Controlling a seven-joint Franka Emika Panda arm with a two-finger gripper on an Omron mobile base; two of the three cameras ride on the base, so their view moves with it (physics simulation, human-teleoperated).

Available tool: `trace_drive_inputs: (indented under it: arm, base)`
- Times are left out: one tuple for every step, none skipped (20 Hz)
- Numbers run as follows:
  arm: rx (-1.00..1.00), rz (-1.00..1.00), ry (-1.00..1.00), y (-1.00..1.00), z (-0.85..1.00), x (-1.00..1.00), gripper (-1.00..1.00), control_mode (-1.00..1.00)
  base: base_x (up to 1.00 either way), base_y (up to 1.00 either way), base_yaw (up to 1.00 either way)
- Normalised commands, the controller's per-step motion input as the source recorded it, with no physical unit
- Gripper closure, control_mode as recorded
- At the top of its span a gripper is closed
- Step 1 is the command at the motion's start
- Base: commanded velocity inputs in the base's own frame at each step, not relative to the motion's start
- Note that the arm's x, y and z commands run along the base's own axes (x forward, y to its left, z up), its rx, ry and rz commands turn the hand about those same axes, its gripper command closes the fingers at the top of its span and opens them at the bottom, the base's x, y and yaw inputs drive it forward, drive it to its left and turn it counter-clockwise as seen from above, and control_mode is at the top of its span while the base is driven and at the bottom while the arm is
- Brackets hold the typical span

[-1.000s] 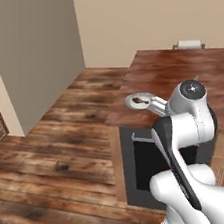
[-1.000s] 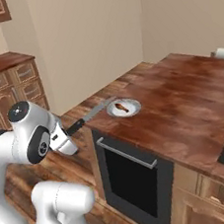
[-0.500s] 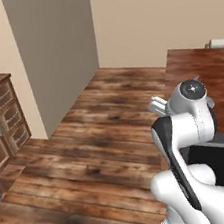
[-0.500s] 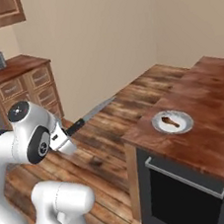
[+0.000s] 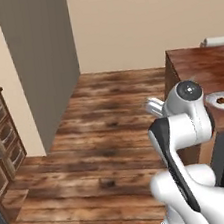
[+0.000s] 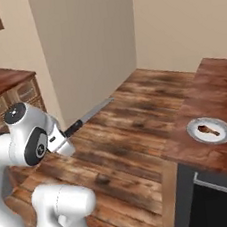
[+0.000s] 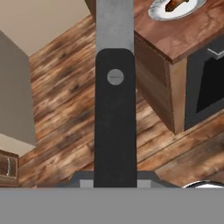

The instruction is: Pick up the knife from the drawer and place it on the cutting board. Then place the meat from the plate to the cutting board.

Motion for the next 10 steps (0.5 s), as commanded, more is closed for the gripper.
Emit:
trace_drive_inputs:
  arm:
    - [0.00,0.00,0.00,0.00,0.00,0.00,1.00,1.00]
    - [0.00,0.00,0.00,0.00,0.00,0.00,1.00,1.00]
    - [0.00,0.00,0.00,0.00,0.00,0.00,1.00,1.00]
    - [0.00,0.00,0.00,0.00,0.00,0.00,1.00,1.00]
    - [0.00,0.00,0.00,0.00,0.00,0.00,1.00,1.00]
    - [0.00,0.00,0.00,0.00,0.00,0.00,1.00,1.00]
    - [0.00,0.00,0.00,0.00,0.00,0.00,1.00,1.00]
    - [0.00,0.00,0.00,0.00,0.00,0.00,1.00,1.00]
    - [0.00,0.00,0.00,0.00,0.00,0.00,1.00,1.00]
    - [0.00,0.00,0.00,0.00,0.00,0.00,1.00,1.00]
  base:
    - [1.00,1.00,-0.59]
    - [1.00,1.00,-0.60]
    - [1.00,1.00,-0.60]
    - [1.00,1.00,-0.57]
    - [1.00,0.94,-0.54]
    - [1.00,0.90,-0.52]
    - [1.00,0.83,-0.50]
    - [1.00,0.74,-0.48]
    - [1.00,0.65,-0.45]
    - [1.00,0.62,-0.43]
